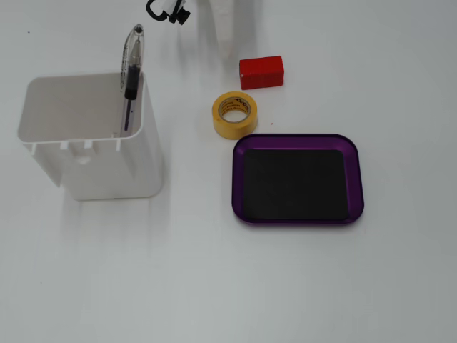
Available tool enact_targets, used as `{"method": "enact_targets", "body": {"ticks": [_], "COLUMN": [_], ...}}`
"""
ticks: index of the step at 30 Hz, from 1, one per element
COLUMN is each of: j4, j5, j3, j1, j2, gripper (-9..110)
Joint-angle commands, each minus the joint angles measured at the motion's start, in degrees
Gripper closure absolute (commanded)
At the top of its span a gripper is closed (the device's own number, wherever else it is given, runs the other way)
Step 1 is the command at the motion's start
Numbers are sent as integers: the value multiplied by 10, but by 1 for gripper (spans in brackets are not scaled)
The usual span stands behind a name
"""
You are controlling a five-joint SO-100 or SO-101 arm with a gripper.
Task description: Pick up the yellow tape and place it in the box.
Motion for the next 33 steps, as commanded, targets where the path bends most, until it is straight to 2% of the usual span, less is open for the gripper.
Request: {"method": "enact_targets", "body": {"ticks": [1,9,14,18,22,33], "j4": [-133,-122,-60,-38,-33,-42], "j5": [34,25,-80,-87,-106,-199], "j3": [-22,-67,-166,-257,-323,-512], "j1": [-1,4,3,0,0,-1], "j2": [-141,-142,-151,-183,-272,-617], "gripper": [102,102,101,93,88,87]}}
